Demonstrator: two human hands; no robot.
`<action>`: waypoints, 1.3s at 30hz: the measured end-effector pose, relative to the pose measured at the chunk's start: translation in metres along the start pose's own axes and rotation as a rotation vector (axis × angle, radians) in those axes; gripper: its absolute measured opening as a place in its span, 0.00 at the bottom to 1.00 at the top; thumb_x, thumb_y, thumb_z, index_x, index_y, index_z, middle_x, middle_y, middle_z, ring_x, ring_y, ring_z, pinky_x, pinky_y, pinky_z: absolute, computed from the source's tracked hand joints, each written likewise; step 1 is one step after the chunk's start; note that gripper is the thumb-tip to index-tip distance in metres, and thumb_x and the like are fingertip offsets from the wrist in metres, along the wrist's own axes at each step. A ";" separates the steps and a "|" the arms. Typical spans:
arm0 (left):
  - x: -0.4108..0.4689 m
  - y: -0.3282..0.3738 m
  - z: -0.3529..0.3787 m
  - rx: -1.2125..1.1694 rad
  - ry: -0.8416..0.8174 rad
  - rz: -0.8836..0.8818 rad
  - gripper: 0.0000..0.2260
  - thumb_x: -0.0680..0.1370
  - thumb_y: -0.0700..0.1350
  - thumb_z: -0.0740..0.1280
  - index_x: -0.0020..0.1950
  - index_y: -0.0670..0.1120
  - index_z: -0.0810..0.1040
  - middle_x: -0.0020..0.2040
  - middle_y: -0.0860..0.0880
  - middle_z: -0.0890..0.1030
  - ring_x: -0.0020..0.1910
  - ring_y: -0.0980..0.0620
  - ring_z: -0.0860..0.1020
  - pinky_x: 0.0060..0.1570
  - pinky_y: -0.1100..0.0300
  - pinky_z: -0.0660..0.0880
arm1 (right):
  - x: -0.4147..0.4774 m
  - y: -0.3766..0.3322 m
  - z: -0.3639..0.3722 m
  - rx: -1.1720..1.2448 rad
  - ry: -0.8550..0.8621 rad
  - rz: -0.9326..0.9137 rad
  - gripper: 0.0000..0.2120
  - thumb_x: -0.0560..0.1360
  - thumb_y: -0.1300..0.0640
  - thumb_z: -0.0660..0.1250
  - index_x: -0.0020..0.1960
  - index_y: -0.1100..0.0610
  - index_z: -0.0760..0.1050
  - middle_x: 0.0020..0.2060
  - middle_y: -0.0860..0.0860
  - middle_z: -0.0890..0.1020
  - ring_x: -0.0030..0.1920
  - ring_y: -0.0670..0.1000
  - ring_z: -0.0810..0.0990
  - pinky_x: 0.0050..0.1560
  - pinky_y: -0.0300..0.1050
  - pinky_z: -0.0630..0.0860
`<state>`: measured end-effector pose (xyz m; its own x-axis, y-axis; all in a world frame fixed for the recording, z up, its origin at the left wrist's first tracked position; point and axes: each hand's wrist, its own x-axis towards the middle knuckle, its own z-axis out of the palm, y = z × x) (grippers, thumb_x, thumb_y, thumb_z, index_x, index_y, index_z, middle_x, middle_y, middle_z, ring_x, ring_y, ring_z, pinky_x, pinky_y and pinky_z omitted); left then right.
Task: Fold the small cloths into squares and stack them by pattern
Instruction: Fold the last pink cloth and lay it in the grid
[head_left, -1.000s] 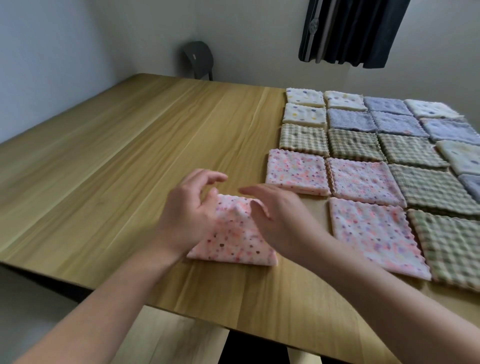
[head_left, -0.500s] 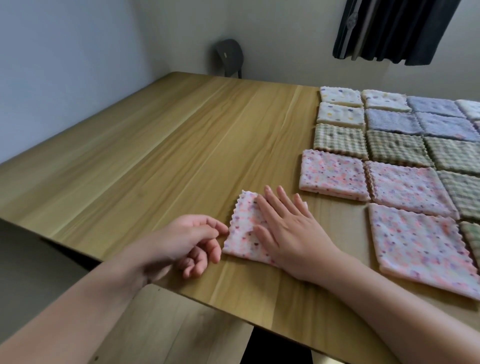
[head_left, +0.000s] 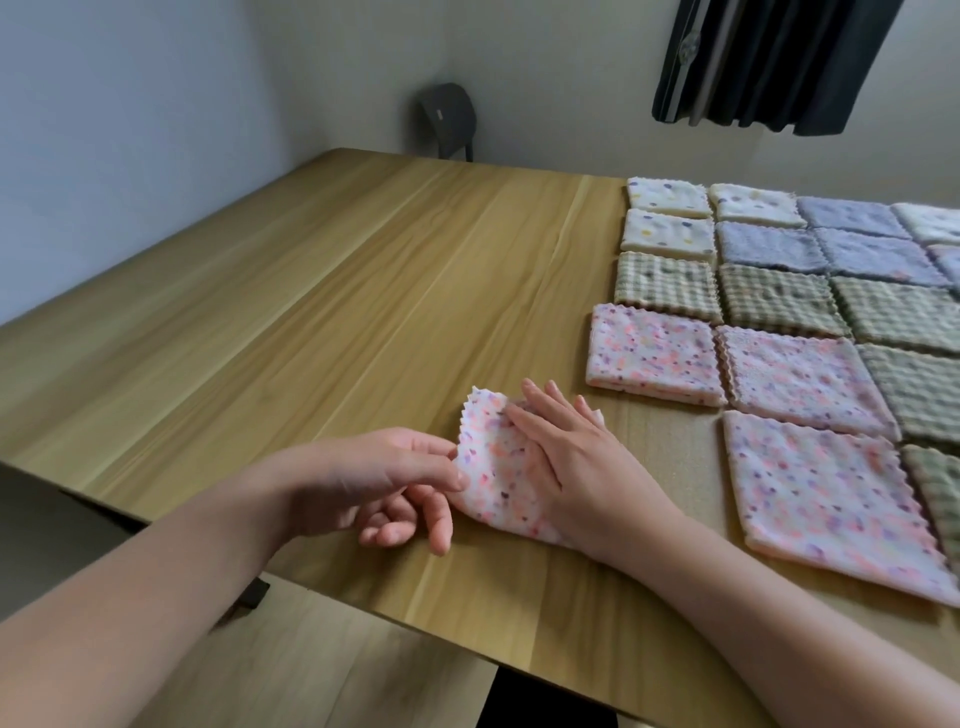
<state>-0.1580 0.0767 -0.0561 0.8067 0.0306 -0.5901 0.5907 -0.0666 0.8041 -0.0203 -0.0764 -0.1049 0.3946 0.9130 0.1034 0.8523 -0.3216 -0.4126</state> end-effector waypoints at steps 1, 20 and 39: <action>0.001 0.002 0.000 0.021 -0.022 -0.008 0.14 0.72 0.48 0.65 0.54 0.42 0.71 0.33 0.43 0.80 0.17 0.56 0.67 0.16 0.68 0.60 | 0.000 0.001 0.000 0.007 -0.001 0.001 0.25 0.80 0.52 0.48 0.76 0.52 0.60 0.78 0.49 0.55 0.78 0.49 0.47 0.73 0.42 0.40; -0.003 -0.008 -0.007 0.113 -0.084 -0.054 0.12 0.81 0.43 0.62 0.61 0.38 0.68 0.32 0.43 0.80 0.18 0.56 0.71 0.17 0.67 0.64 | 0.000 0.006 0.003 -0.218 -0.026 -0.002 0.37 0.72 0.41 0.31 0.78 0.49 0.51 0.78 0.49 0.52 0.78 0.50 0.45 0.75 0.46 0.40; 0.006 -0.021 0.044 1.069 0.962 0.523 0.13 0.70 0.52 0.65 0.43 0.54 0.60 0.31 0.56 0.69 0.26 0.52 0.71 0.22 0.64 0.57 | -0.014 0.008 -0.011 -0.200 -0.018 -0.010 0.37 0.73 0.39 0.33 0.79 0.51 0.48 0.78 0.47 0.48 0.77 0.47 0.41 0.73 0.41 0.36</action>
<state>-0.1663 0.0343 -0.0798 0.8670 0.3629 0.3416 0.2994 -0.9272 0.2251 -0.0148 -0.0947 -0.0998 0.3815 0.9200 0.0898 0.9079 -0.3547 -0.2234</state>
